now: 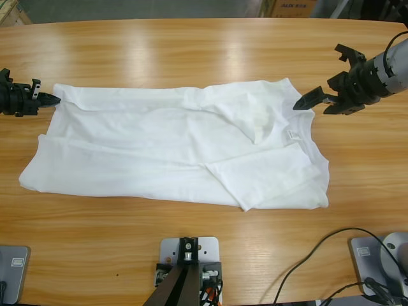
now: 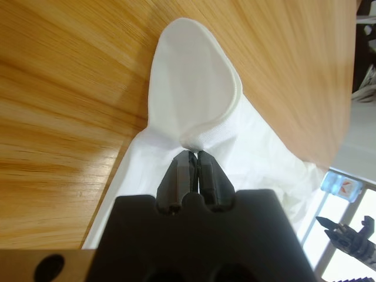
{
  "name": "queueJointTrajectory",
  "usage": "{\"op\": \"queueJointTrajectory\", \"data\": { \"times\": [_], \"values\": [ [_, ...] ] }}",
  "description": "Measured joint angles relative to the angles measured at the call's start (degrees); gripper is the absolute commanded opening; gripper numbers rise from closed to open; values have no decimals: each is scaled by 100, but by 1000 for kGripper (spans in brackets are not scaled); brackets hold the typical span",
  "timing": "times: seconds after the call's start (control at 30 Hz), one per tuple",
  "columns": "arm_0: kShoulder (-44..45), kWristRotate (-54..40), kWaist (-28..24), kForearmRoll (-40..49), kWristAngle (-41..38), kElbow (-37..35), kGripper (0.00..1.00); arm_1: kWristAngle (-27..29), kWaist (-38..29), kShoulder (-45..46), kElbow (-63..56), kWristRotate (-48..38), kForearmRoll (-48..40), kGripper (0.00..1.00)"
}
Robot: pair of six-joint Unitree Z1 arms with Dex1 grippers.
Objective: Fold clothes
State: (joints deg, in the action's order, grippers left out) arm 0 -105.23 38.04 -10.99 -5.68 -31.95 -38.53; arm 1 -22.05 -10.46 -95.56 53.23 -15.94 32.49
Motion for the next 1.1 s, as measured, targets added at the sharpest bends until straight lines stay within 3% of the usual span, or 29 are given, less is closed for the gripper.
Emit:
{"op": "queueJointTrajectory", "data": {
  "times": [0.13, 0.8, 0.9, 0.97, 1.1],
  "values": [
    [-1, -8, 0, 0, 0, 0, 1000, 0, 0, 0, 0, 0, 0, 977],
    [-185, -258, 1, -16, 0, -72, 974, 0, 0, 0, 0, 0, 0, 977],
    [-186, -258, 0, -17, 0, -142, 885, 0, 0, 0, 0, 0, 0, 977],
    [-186, -258, 0, -18, -3, -157, 765, 0, 0, 0, 0, 0, 0, 977],
    [-198, -258, -2, -18, -5, -157, 186, 0, 0, 0, 0, 0, 0, 977]
  ]
}}
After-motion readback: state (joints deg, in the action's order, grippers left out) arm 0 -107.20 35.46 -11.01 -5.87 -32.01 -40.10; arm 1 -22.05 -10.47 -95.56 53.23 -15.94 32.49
